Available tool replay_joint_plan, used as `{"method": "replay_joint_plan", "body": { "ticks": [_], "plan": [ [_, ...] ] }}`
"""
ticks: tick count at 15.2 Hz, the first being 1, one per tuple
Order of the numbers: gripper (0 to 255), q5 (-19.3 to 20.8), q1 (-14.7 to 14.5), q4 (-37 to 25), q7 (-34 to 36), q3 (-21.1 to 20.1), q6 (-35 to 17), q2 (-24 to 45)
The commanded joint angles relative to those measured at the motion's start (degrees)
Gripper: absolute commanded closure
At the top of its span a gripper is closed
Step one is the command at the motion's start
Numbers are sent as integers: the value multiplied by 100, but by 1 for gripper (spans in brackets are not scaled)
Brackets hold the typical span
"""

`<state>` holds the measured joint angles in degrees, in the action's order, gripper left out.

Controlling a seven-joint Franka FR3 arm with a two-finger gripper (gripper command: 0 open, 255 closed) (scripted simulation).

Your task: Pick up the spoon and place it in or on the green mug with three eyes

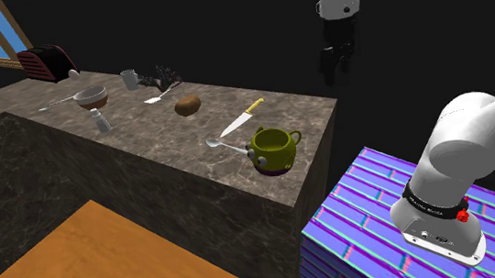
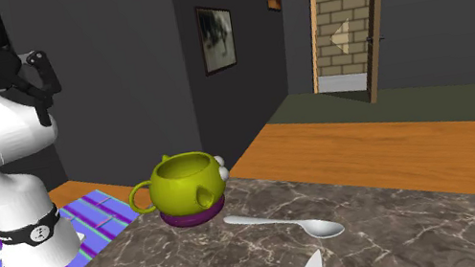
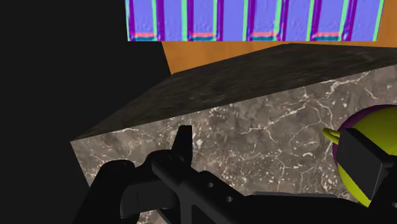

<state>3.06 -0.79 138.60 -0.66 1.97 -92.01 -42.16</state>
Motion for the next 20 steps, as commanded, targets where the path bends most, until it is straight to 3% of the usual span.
{"method": "replay_joint_plan", "body": {
  "ticks": [1,11,20],
  "plan": [
    [0,0,0,0,0,0,0,0],
    [0,-248,-311,-867,833,-733,-885,2068],
    [0,-65,-551,-2258,1582,-1215,-1208,4104]
  ]
}}
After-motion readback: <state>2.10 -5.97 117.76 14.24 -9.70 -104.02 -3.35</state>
